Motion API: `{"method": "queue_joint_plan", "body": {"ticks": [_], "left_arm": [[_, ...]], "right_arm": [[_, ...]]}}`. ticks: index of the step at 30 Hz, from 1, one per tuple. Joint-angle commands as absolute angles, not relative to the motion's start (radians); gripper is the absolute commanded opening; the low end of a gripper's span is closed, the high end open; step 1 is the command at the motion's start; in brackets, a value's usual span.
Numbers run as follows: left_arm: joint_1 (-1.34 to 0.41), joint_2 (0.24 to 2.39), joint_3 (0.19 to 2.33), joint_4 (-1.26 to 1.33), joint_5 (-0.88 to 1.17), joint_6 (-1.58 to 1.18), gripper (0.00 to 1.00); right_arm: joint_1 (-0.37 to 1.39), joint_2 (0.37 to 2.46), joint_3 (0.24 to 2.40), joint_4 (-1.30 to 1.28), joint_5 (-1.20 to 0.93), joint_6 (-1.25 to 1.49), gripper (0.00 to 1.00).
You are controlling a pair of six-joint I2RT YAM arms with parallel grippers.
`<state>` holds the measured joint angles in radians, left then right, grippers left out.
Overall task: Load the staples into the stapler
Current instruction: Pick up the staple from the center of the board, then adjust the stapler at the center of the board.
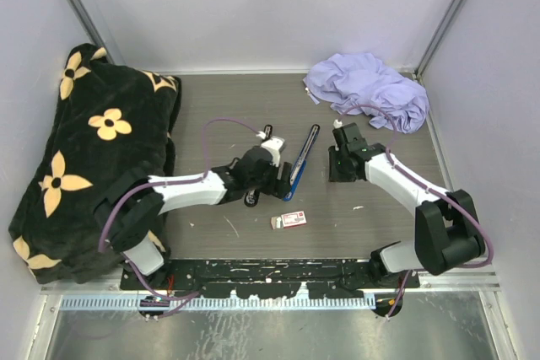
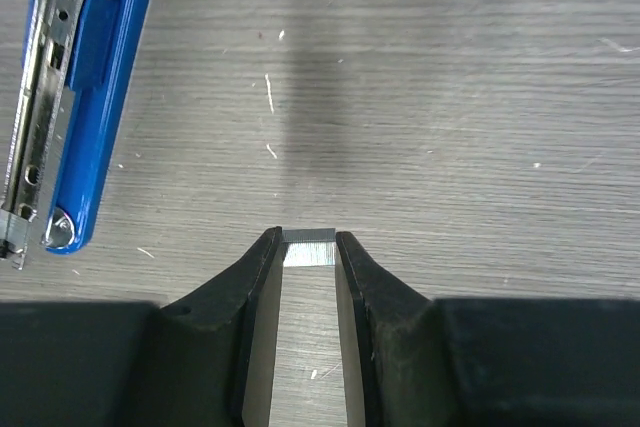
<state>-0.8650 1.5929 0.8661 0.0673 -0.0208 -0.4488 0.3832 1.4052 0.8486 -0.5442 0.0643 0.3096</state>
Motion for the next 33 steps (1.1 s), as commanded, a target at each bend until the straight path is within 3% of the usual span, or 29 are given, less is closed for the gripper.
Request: {"method": "queue_joint_plan", "body": {"ticks": [1, 8, 13, 19, 33], "left_arm": [[-0.9, 1.672, 0.989, 0.205, -0.066, -0.393, 0.72], [-0.917, 1.795, 1.097, 0.122, -0.008, -0.301, 0.71], [-0.937, 1.85, 1.155, 0.025, -0.039, -0.232, 0.55], [-0.938, 1.86, 1.158, -0.012, -0.076, -0.202, 0.48], [-0.95, 1.802, 1.068, -0.005, 0.006, -0.042, 0.19]], "right_arm": [[0.34, 1.327, 0.88, -0.519, 0.015, 0.284, 0.26], [0.308, 1.298, 0.846, -0.507, -0.007, 0.279, 0.26], [0.298, 1.297, 0.849, -0.503, -0.025, 0.272, 0.26], [0.297, 1.294, 0.859, -0.504, -0.042, 0.27, 0.26], [0.296, 1.299, 0.884, -0.51, -0.104, 0.244, 0.26]]}}
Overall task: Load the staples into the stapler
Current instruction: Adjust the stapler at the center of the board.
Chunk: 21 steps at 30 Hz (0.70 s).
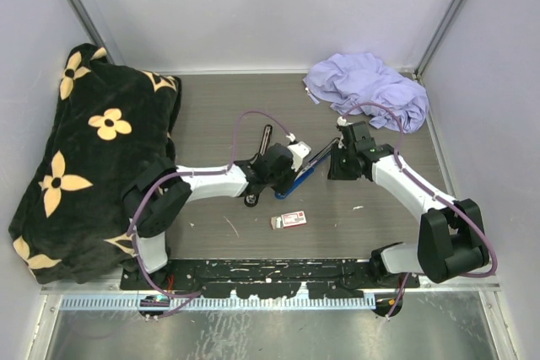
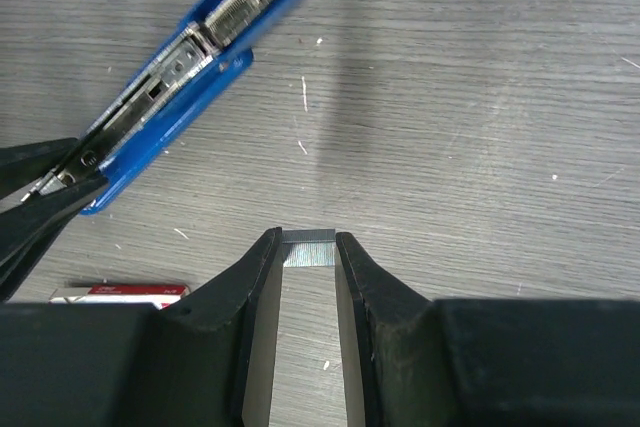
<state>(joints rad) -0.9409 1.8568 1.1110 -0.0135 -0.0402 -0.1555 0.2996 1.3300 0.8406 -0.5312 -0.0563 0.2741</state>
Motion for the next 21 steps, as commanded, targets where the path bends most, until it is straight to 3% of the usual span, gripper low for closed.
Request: {"method": "queue_joint_plan", "body": {"ticks": [1, 4, 6, 12, 21], "left_arm": [[-0.95, 1.796, 1.058, -0.001, 0.006, -0.026, 0.18], [-0.95, 1.781, 1.04, 0.0, 0.013, 0.018, 0.19], [-0.95, 1.777, 1.033, 0.008, 0.02, 0.027, 0.26], [-0.948, 1.727, 1.005, 0.055, 0.019, 0.024, 0.62], [-0.869, 1.429, 0.846, 0.105, 0.033, -0.028, 0.7]], "right_arm": [[0.296, 1.302, 0.888, -0.51, -0.114, 0.24, 0.26], [0.299, 1.307, 0.908, -0.519, -0.139, 0.231, 0.26], [0.299, 1.312, 0.921, -0.52, -0.155, 0.229, 0.26], [0.346, 1.354, 0.967, -0.514, -0.169, 0.234, 0.26], [0.481, 1.482, 1.07, -0.493, -0.114, 0.211, 0.26]]}}
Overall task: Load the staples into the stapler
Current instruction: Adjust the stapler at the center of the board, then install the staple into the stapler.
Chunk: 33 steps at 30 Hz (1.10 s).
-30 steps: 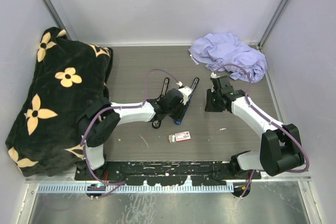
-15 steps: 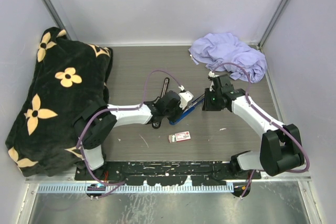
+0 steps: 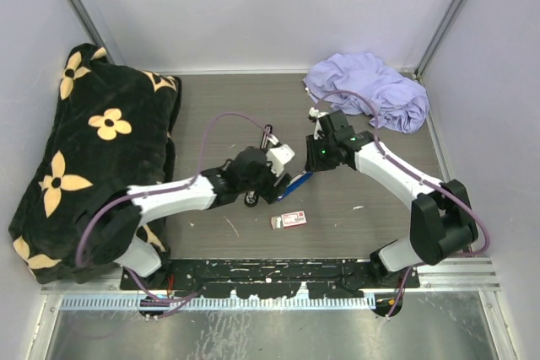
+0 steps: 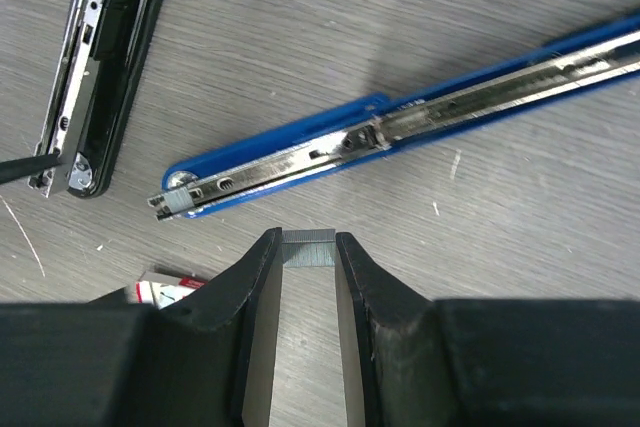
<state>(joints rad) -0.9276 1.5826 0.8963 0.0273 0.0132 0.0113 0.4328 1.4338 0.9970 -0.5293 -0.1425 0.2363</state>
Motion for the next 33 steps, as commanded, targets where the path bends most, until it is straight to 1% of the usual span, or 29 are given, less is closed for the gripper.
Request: {"method": "queue_joint_plan", "body": {"ticks": [1, 5, 8, 13, 18, 33], "left_arm": [[-0.84, 1.397, 0.838, 0.091, 0.036, -0.057, 0.71], [-0.719, 1.285, 0.845, -0.029, 0.068, -0.178, 0.71], [-0.617, 1.203, 0.853, -0.099, 0.143, -0.266, 0.72], [-0.5, 1.104, 0.853, -0.155, 0.221, -0.315, 0.72], [-0.46, 1.073, 0.869, -0.176, 0.246, -0.322, 0.72], [-0.424, 1.086, 0.877, -0.166, 0.287, -0.335, 0.72]], "right_arm": [[0.498, 1.501, 1.082, -0.492, -0.101, 0.205, 0.26], [0.549, 1.572, 1.126, -0.498, -0.064, 0.18, 0.26], [0.572, 1.613, 1.145, -0.499, -0.056, 0.167, 0.26], [0.6, 1.659, 1.169, -0.516, -0.032, 0.142, 0.26], [0.605, 1.671, 1.169, -0.515, -0.024, 0.123, 0.26], [0.615, 1.696, 1.16, -0.519, -0.025, 0.099, 0.26]]}}
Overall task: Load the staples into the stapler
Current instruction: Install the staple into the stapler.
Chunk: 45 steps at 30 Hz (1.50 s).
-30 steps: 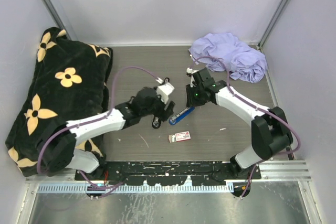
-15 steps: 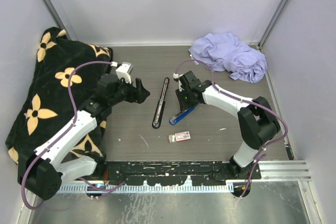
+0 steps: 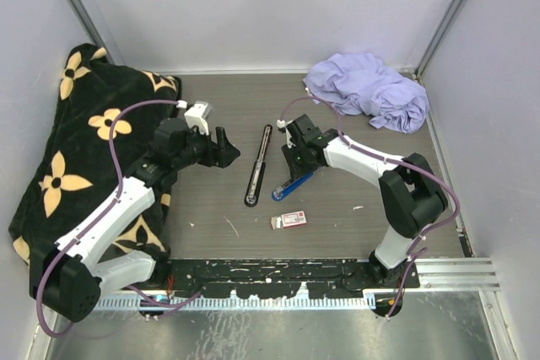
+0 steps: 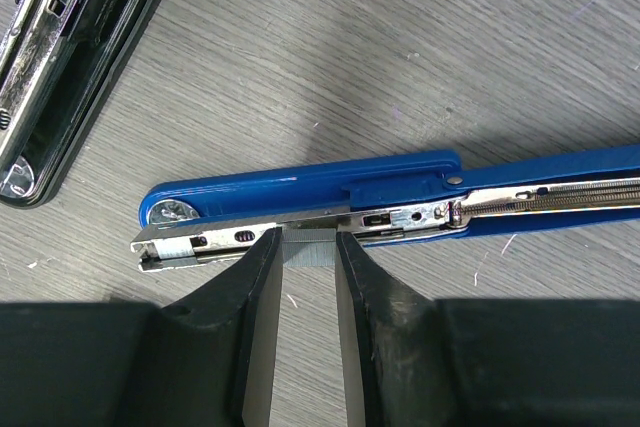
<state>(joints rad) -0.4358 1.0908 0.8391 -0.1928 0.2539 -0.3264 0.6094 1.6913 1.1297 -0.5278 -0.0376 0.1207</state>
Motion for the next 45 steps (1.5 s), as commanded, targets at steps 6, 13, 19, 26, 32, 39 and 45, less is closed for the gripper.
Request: {"method": "queue_joint_plan", "body": {"ticks": [6, 13, 19, 26, 32, 39, 45], "left_arm": [[-0.413, 1.089, 0.874, -0.157, 0.297, -0.341, 0.72], [-0.402, 1.094, 0.871, -0.149, 0.308, -0.347, 0.72], [-0.394, 1.097, 0.866, -0.142, 0.316, -0.353, 0.72], [-0.386, 1.102, 0.863, -0.133, 0.328, -0.361, 0.72], [-0.379, 1.108, 0.859, -0.122, 0.338, -0.37, 0.72], [-0.373, 1.111, 0.857, -0.116, 0.349, -0.377, 0.72], [-0.367, 1.113, 0.854, -0.109, 0.354, -0.382, 0.72]], "right_arm": [[0.618, 1.697, 1.155, -0.516, -0.027, 0.094, 0.25], [0.621, 1.69, 1.136, -0.496, -0.018, 0.081, 0.25], [0.628, 1.694, 1.137, -0.492, -0.008, 0.064, 0.25], [0.641, 1.699, 1.138, -0.493, 0.002, 0.041, 0.25], [0.652, 1.7, 1.14, -0.493, 0.016, 0.019, 0.25], [0.654, 1.709, 1.141, -0.493, 0.026, 0.014, 0.25], [0.656, 1.716, 1.133, -0.488, 0.03, 0.015, 0.25]]}}
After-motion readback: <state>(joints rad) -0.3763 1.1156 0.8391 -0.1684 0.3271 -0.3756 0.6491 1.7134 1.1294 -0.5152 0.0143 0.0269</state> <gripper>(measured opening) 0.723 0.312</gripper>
